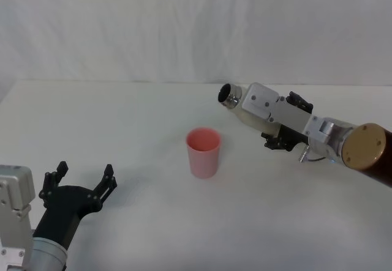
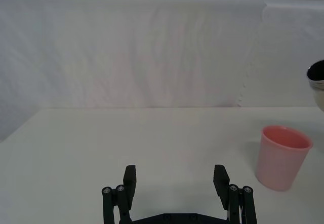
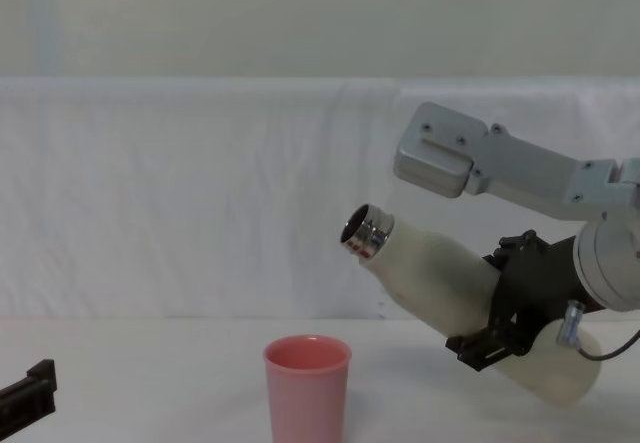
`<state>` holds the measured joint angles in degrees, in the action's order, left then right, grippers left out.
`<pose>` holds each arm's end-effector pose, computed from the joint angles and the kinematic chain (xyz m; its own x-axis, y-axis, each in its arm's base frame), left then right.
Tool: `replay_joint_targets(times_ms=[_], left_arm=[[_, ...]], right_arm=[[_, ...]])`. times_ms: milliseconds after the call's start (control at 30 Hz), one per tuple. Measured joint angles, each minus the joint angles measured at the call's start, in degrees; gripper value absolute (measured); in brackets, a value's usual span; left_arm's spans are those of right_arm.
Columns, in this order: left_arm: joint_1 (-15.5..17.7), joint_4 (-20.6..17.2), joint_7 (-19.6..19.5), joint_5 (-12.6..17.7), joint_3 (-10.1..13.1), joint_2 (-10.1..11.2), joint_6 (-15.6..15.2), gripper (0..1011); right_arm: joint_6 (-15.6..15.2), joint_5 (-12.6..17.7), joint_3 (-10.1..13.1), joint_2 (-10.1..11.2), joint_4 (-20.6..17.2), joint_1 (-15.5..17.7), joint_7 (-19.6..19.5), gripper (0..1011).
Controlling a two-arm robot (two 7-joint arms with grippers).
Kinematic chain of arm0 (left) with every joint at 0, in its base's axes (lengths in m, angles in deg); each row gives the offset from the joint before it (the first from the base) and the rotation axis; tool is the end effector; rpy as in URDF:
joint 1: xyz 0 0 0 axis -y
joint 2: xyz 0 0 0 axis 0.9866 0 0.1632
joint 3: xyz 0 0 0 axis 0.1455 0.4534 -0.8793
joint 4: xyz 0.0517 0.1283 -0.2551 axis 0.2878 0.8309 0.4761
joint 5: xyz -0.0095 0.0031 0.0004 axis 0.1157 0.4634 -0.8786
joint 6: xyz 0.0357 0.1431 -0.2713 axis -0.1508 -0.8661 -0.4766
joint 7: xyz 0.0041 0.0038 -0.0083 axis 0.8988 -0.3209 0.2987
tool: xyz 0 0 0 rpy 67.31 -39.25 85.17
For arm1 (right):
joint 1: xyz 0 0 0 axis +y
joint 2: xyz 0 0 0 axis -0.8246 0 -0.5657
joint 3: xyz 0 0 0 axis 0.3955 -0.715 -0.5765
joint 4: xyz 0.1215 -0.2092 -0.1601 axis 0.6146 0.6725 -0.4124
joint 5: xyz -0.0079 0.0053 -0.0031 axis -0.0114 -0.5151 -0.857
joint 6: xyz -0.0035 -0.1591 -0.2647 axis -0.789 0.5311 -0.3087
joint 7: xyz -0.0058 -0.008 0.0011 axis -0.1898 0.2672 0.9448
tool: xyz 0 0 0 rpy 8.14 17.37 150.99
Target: Grasp the thermos with one hand and pour water into the cup lid.
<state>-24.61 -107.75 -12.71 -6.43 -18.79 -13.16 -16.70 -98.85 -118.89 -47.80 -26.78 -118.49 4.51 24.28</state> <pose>0.2530 0.0376 -0.2853 0.1245 0.9917 -0.0326 -0.9921 0.1240 -0.0174 0.4189 0.0591 -0.1692 0.5434 -0.4173 0.7284 0.8354 0.3538 -0.4206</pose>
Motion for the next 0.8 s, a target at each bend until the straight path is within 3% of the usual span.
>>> replay_joint_targets(times_ms=[800], left_arm=[[0.0,0.0,0.0,0.0,0.0,0.0,0.0,1001]], right_arm=[[-1.5,-8.6,-3.06,-0.1,-0.48,-1.46,3.71,947]])
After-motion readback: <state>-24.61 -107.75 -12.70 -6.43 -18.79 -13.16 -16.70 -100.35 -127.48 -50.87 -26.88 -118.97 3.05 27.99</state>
